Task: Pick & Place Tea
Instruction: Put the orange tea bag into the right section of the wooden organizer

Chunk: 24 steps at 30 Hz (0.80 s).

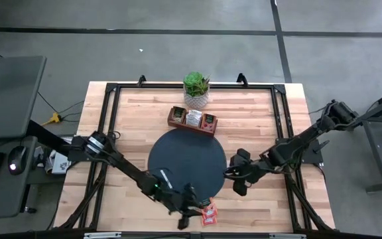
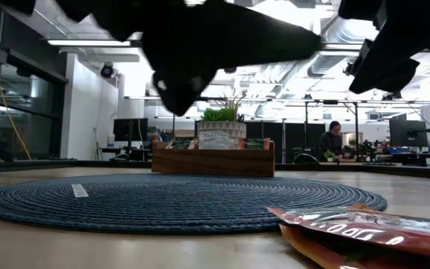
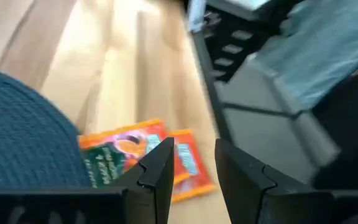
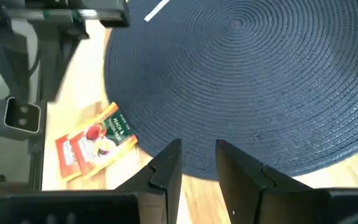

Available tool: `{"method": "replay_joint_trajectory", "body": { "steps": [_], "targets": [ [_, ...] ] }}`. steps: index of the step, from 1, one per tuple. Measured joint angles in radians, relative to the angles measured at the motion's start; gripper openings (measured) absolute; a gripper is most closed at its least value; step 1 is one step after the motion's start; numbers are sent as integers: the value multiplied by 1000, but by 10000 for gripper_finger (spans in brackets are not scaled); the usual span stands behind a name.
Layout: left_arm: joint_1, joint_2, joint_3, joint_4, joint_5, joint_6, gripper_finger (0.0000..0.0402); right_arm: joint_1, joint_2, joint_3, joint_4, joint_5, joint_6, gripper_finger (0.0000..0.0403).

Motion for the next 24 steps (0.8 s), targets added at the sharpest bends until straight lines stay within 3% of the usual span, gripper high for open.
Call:
{"method": "replay_joint_trajectory", "body": {
  "steps": [5,10,18,24],
  "targets": [
    [0,89,230,-245,-32,-5,114,38,8,1,3,39,-44,94],
    [0,177,389,-371,-8,-26,114,67,31,0,4,49,-53,94],
    [1,204,435,-483,-84,-133,114,104,81,1,61,45,-50,94],
    [-1,204,436,-488,-66,-170,114,119,89,1,78,52,-49,94]
  ]
}}
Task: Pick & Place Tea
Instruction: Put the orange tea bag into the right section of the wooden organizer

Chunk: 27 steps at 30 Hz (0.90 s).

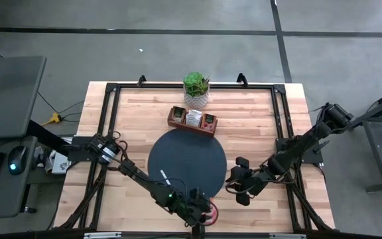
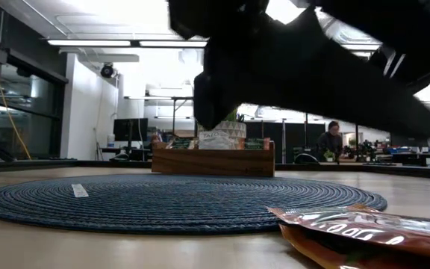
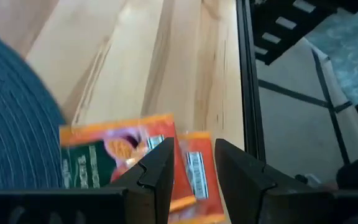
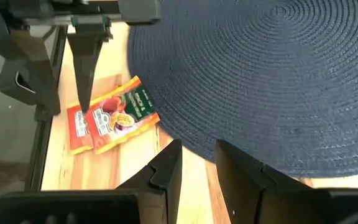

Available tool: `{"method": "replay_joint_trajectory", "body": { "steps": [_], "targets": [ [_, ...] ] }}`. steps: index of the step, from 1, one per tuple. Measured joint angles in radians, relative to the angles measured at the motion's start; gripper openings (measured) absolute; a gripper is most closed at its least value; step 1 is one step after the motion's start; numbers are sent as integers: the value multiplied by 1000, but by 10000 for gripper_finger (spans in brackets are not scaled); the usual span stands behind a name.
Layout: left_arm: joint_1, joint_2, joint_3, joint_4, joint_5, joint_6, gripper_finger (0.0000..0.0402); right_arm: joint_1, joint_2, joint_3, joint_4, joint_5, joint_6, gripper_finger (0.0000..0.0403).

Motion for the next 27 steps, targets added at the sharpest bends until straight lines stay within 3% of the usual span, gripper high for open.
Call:
{"method": "replay_joint_trajectory", "body": {
  "steps": [17,27],
  "targets": [
    [2,36,0,-46,37,-14,114,0,0,0,5,-11,33,94],
    [2,34,2,-130,17,3,114,24,9,0,31,-14,260,94]
  ]
}}
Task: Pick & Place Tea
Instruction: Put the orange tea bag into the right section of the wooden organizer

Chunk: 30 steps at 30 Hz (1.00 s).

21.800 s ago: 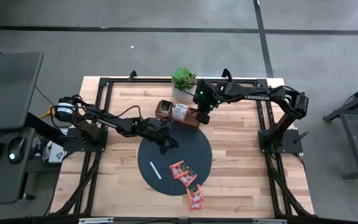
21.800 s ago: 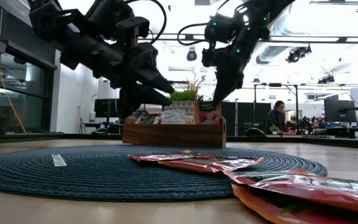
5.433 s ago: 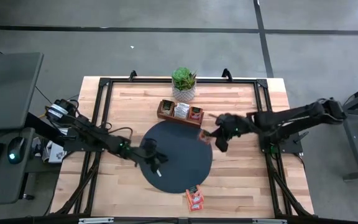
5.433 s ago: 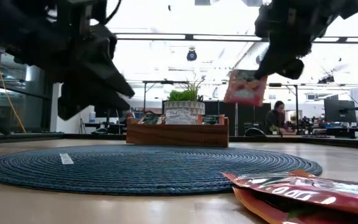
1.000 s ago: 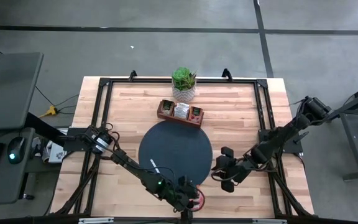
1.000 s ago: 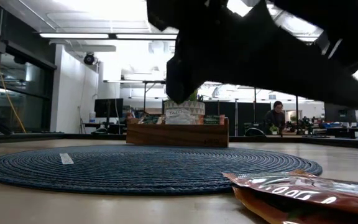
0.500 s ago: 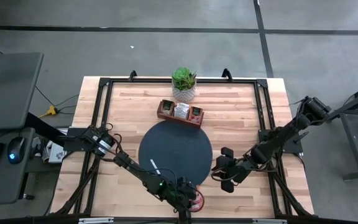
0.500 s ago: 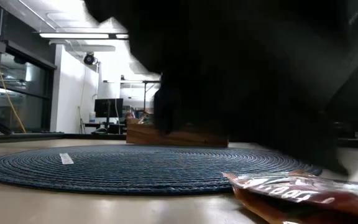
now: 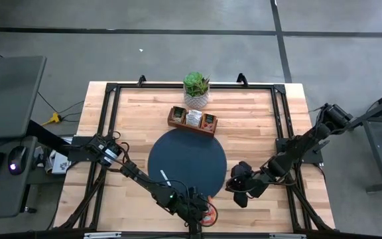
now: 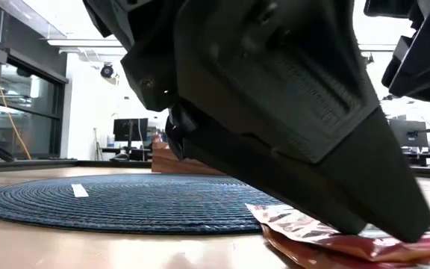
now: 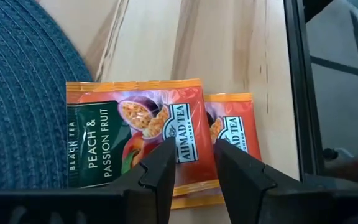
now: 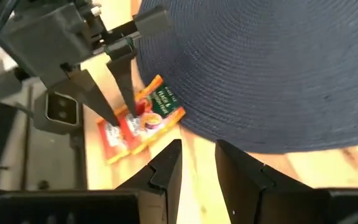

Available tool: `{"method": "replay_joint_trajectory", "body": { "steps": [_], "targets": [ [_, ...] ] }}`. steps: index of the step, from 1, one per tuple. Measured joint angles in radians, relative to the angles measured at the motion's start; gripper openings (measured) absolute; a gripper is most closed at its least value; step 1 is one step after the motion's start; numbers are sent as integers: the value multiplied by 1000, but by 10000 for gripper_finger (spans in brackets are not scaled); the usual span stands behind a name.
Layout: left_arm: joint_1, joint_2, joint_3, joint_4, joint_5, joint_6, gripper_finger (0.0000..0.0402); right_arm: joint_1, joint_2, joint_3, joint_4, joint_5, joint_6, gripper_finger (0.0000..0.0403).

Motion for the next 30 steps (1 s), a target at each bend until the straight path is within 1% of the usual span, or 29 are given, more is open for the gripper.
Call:
{"method": "replay_joint_trajectory", "body": {
  "steps": [3,8,10,15,19,25,30],
  "targets": [
    [4,16,2,4,-10,14,114,0,33,0,57,-32,52,94],
    [5,17,3,-15,-10,35,114,-8,134,0,211,-149,86,94],
    [5,18,2,-17,-19,56,114,-13,178,1,242,-182,109,94],
    [6,20,1,-22,-35,90,114,-39,267,1,256,-189,225,94],
    [6,21,0,-22,-39,90,114,-67,309,1,336,-188,283,94],
    [6,22,-1,-21,-40,90,114,-101,341,1,395,-192,319,96],
    [6,22,-1,-20,-39,89,114,-120,356,1,415,-210,319,123]
  ]
}}
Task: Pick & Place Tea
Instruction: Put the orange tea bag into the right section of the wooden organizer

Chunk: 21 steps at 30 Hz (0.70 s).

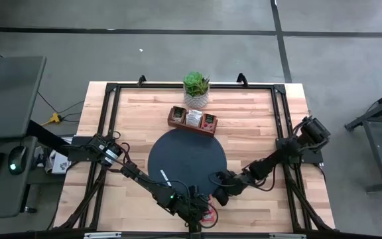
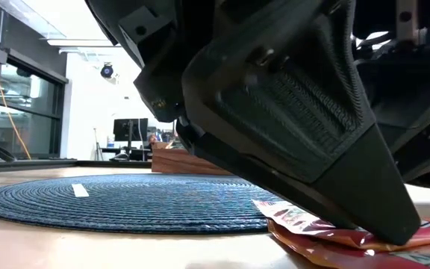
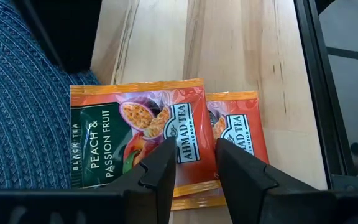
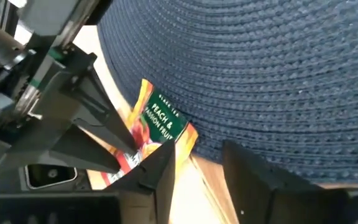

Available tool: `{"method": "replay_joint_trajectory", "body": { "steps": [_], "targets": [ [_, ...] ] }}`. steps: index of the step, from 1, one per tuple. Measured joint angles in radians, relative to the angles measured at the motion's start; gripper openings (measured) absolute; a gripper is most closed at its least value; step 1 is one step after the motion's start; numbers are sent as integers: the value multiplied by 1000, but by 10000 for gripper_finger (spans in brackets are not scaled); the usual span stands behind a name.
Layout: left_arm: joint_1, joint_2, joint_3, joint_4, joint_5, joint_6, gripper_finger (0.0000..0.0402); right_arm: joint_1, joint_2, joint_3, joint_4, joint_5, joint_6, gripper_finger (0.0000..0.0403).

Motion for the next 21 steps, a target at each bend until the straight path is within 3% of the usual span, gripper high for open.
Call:
{"method": "replay_joint_trajectory", "body": {
  "steps": [9,21],
  "targets": [
    [0,0,-2,3,-1,0,114,-12,4,0,20,-23,-2,182],
    [0,0,-2,3,-1,0,114,-11,4,0,52,-5,17,180]
  ]
}}
